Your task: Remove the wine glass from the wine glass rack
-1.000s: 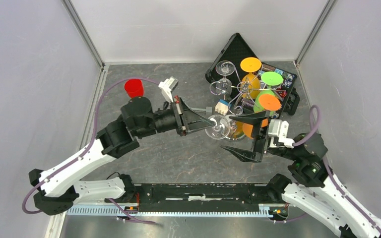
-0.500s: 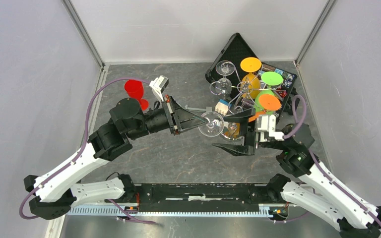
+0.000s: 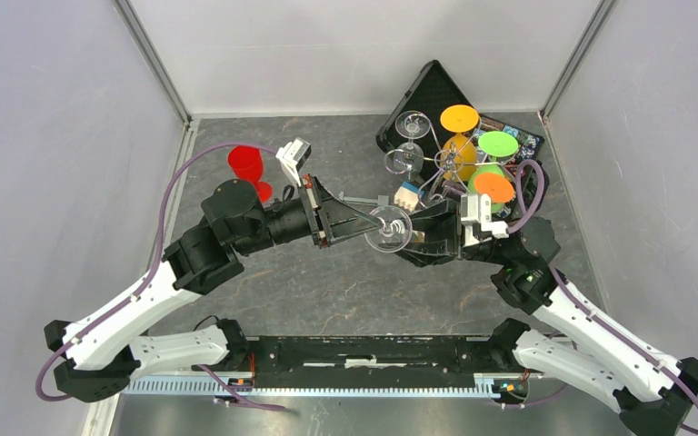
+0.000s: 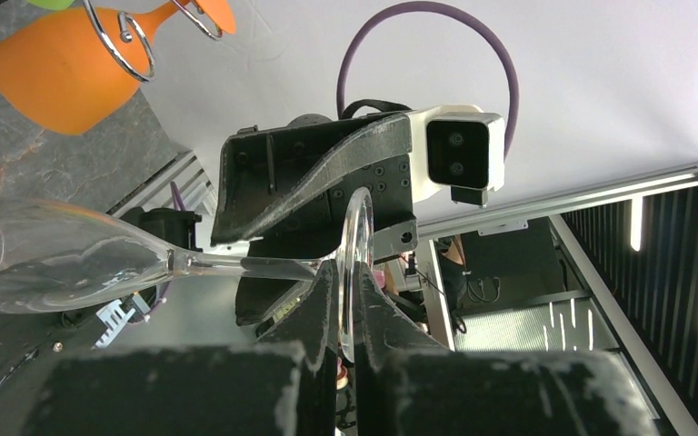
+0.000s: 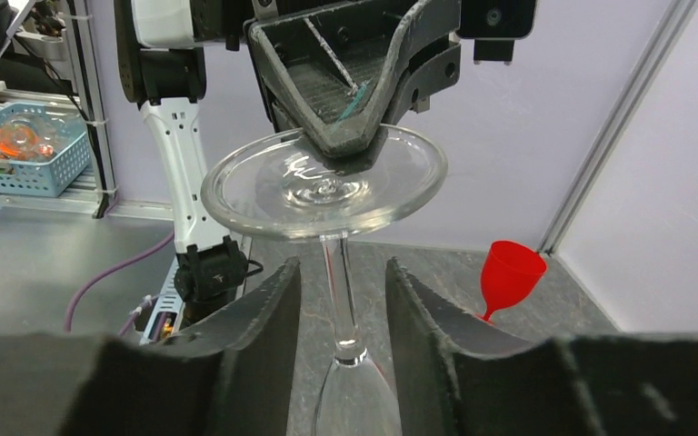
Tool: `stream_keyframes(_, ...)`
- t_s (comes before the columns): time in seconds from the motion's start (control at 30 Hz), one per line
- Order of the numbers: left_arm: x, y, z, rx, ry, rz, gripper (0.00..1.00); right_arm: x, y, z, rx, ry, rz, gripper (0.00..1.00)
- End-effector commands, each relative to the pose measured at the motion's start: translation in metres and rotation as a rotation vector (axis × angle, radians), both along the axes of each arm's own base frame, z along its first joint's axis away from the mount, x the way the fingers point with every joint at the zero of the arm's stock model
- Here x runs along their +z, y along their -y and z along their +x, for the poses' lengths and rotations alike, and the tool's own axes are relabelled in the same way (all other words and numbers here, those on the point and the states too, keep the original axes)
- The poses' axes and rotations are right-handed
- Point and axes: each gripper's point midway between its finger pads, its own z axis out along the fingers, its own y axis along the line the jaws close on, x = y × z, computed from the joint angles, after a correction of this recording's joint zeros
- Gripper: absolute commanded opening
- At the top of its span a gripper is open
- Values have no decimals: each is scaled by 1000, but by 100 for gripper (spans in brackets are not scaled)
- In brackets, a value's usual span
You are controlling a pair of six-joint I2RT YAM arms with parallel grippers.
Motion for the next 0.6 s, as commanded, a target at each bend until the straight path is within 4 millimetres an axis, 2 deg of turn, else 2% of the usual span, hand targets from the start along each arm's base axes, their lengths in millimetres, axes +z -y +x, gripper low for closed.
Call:
stream_keyframes(0.0,21,1,-4,-28,21,-82,2,20,0,-7,29,13,74,40)
stream_keyframes(0.1,22,1,-4,-33,26,-87,2,23,-1,-9,45,5,85,24)
stream_keyframes(0.13,22,2,-4,-34,23,-86,2,24,-2,-8,45,0,89,15)
stream_keyframes(0.17,22,2,-5,-36,23,-87,2,25,-2,-9,52,-7,91,1)
stream_keyframes(0.23,22,2,-4,-35,25,-89,3,25,-4,-11,69,-10,85,0)
stream_keyframes(0.27,23,2,-4,-33,25,-91,8,26,-4,-12,67,-11,90,0)
stream_keyframes(0.33,22,0,-3,-21,30,-89,31,29,-2,-9,47,-13,109,0)
stream_keyframes(0.43,15,-5,4,28,52,-65,58,41,5,-5,1,-14,163,0)
stream_keyframes(0.5,-2,-12,19,122,54,7,76,52,12,0,-43,-28,216,0)
stream_keyframes(0.57,-23,-21,35,218,44,70,85,65,22,7,-102,-53,286,0)
